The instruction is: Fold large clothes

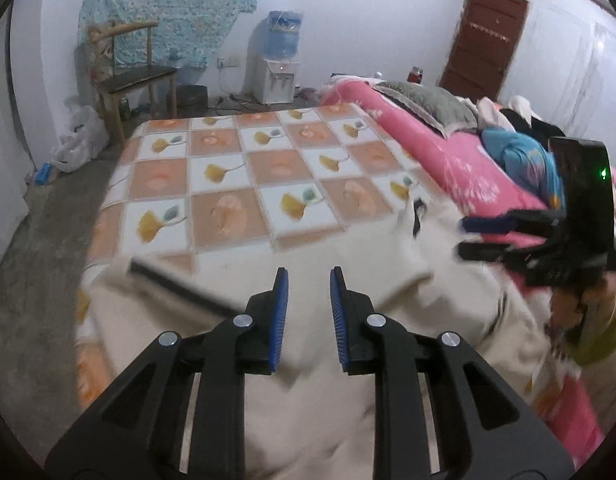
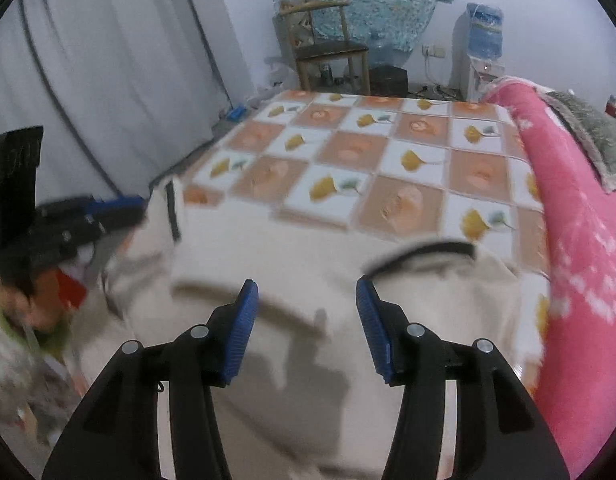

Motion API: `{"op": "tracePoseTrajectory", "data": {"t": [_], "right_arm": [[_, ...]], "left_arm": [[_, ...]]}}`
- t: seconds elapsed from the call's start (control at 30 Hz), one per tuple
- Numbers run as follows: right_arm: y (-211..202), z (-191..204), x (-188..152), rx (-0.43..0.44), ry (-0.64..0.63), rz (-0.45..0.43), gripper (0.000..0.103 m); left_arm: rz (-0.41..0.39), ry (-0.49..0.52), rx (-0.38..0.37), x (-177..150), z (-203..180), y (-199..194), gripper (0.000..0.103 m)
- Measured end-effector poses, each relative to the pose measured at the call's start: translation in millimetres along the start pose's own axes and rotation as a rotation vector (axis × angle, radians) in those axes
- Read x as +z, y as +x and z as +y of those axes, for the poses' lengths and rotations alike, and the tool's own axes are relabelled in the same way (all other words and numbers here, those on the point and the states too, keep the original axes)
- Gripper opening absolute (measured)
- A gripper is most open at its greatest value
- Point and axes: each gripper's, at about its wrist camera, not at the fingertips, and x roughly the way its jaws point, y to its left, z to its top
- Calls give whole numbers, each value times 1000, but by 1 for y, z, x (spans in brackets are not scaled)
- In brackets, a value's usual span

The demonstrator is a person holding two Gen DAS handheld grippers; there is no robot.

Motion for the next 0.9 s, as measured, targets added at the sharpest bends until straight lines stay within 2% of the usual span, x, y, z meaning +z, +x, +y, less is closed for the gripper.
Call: {"op": "tracePoseTrajectory", "data": {"t": [0.1, 0.17, 0.23, 0.3, 0.37, 0.53, 0.6, 0.67, 0.73, 0.83, 0.87, 0.9], "right_arm": [[45, 4, 12, -31, 47, 58, 37], [70, 1, 6, -68, 63, 103, 37], [89, -4, -13, -57, 105, 180, 36], [83, 2, -28, -75, 45, 150, 36], [76, 8, -38, -95, -6, 150, 35], [55, 7, -42, -87, 26, 154, 35], [43, 9, -38, -39, 63, 122, 35], [34, 14, -33, -28, 69, 82, 35], [31, 20, -30, -30, 66, 51, 35], [45, 27, -29, -56, 55, 61, 35], [56, 27, -32, -101, 45, 86, 35], [68, 24, -35, -132, 53, 128, 35]], "left_arm": [[77, 19, 87, 6, -5, 45, 20], [206, 18, 143, -5, 0, 80, 21], [277, 14, 169, -22, 7, 97, 23], [245, 25, 140, -30, 15, 90, 25], [246, 19, 126, -33, 20, 84, 25], [208, 63, 137, -29, 14, 63, 24], [161, 89, 110, -26, 6, 51, 25], [137, 111, 90, -24, -5, 47, 26], [160, 141, 101, -29, -16, 54, 26], [261, 188, 180, -45, -24, 80, 32], [275, 187, 191, -50, -23, 87, 34], [240, 176, 190, -51, -21, 84, 36]]}}
